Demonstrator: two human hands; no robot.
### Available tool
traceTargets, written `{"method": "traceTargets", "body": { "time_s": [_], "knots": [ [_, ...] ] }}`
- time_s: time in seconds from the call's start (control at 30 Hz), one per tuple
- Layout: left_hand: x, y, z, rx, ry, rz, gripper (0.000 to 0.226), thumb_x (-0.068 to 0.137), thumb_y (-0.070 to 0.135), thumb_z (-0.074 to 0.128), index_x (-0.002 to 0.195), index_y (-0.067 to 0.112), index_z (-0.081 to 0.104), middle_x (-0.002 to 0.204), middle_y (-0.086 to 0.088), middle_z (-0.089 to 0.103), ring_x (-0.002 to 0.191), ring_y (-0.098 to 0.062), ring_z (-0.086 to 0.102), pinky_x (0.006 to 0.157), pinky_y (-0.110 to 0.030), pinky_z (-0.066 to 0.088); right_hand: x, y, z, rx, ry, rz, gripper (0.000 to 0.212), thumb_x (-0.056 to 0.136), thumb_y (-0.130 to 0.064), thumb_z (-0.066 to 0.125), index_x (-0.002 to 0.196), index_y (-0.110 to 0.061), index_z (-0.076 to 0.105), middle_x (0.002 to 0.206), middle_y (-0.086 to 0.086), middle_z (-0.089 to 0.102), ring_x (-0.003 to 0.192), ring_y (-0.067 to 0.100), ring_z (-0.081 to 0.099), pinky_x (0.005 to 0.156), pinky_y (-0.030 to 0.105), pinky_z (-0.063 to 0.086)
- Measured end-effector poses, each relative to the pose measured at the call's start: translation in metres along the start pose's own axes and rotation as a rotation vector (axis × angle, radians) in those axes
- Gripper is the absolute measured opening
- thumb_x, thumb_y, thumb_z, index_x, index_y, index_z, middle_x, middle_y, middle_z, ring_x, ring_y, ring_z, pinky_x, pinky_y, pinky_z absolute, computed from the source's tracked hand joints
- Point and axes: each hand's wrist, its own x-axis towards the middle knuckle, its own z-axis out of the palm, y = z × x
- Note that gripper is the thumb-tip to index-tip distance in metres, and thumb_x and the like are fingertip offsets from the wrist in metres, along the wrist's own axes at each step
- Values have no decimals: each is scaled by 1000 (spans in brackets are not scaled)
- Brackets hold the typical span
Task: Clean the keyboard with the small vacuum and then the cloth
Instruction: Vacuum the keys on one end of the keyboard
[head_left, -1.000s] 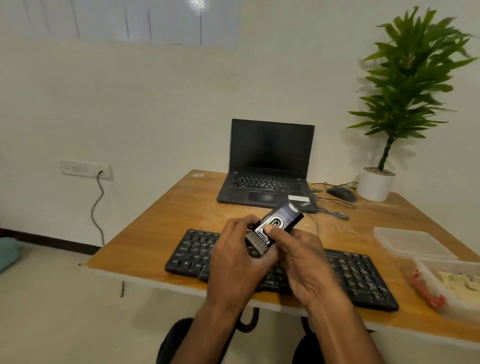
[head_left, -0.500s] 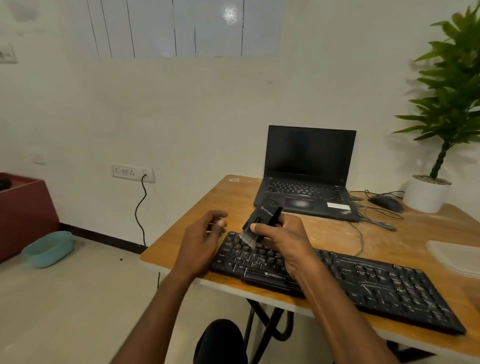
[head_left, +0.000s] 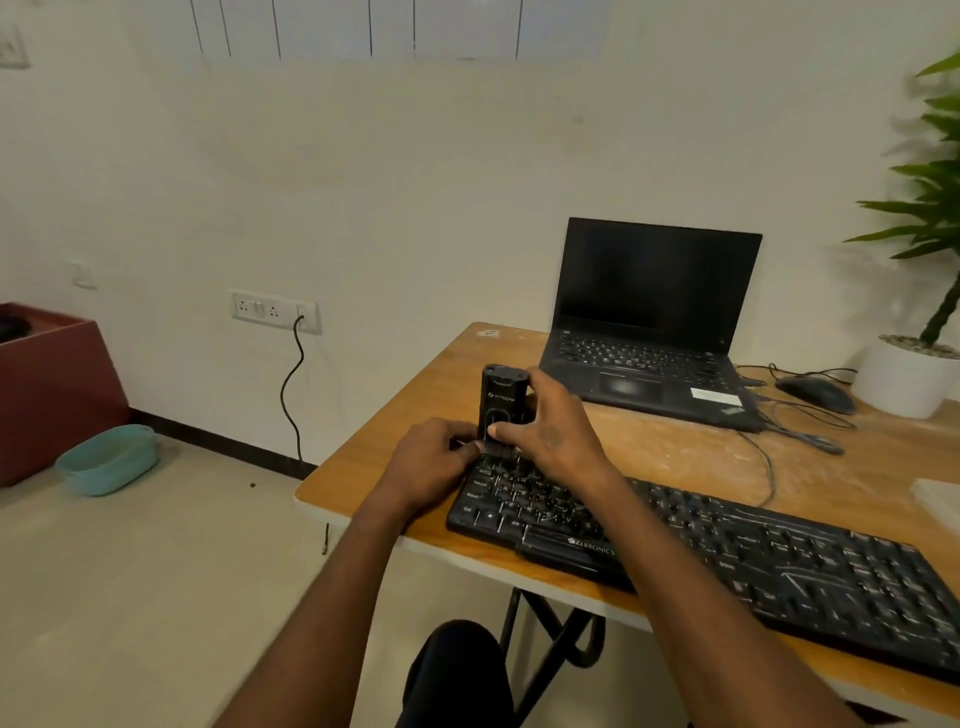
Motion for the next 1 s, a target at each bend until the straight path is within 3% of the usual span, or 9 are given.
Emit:
{"method": "traceTargets", "body": {
  "time_s": [0.33,0.5,0.57,0.73,0.87,1.0],
  "knots": [
    [4,-5,2,25,32,-26,20,102,31,64,111,32,81,102,17,77,94,3,67,75,-24,49,-5,16,-26,-50,-45,32,53,78,-17,82,125,-22,57,116,-4,66,104,12,62,71,20,49],
    [2,-1,1,-18,12,-40,20,102,25,62,99,28,82,89,11,79,79,-1,72,71,-29,55,2,8,-1,-33,-58,16,53,80,-20,81,125,-23,54,117,0,67,104,17,64,79,38,60],
    [1,-1,0,-33,1,-45,20,102,24,62,95,26,81,85,8,79,76,-5,73,73,-33,60,5,6,3,-33,-62,6,51,80,-20,80,124,-23,54,117,-1,66,104,16,64,79,35,59],
    [3,-5,1,-45,16,-62,19,101,30,64,110,31,81,101,17,78,91,3,70,82,-27,55,-7,22,-29,7,-84,36,53,81,-17,80,127,-25,54,123,-7,63,112,11,58,76,20,47],
    [3,-2,0,-69,14,-82,19,100,27,64,108,31,82,100,15,79,91,0,71,85,-30,57,-4,24,-27,-46,-67,22,54,81,-19,81,126,-24,53,124,-3,63,107,12,60,71,19,48],
    [-1,1,-3,-107,-50,-83,21,99,21,62,97,29,81,89,9,80,83,-8,75,84,-38,60,5,12,-2,-49,-75,-28,53,80,-22,81,123,-23,50,120,0,65,104,17,63,78,40,60]
  ]
}}
